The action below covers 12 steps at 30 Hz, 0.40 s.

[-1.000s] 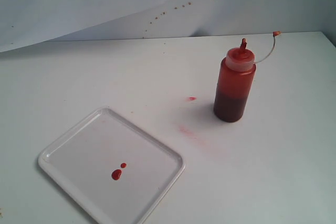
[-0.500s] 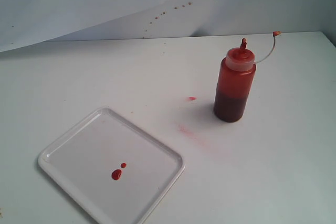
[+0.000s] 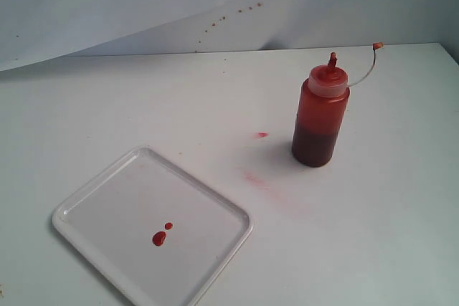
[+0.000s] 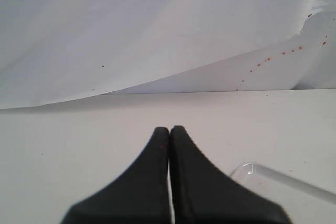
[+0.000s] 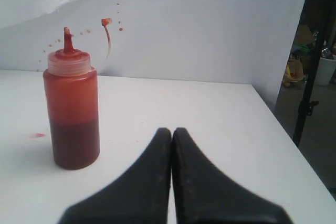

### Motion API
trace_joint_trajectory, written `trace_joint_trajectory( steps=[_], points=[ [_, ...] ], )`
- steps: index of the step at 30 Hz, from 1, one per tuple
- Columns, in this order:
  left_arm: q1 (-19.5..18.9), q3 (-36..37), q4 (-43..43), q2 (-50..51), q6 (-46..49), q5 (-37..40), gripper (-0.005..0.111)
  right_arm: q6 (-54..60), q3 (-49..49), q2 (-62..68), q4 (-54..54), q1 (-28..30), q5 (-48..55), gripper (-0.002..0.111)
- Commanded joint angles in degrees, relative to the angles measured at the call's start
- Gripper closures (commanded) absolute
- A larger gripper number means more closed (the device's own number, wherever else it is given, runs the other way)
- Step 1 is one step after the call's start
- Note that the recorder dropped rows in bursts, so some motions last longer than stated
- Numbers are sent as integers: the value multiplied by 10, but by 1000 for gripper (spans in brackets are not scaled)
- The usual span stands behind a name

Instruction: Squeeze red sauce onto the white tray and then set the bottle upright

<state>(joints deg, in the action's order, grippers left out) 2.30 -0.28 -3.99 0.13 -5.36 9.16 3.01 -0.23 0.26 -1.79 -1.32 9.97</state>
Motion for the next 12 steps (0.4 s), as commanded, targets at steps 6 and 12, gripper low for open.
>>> trace_joint_trajectory(
  steps=[6,12],
  points=[
    [0,3,5,-1,-1,1,107,0,2,-3,3,-2,2,108],
    [0,3,5,-1,-1,1,107,0,2,-3,3,-2,2,108]
  ],
)
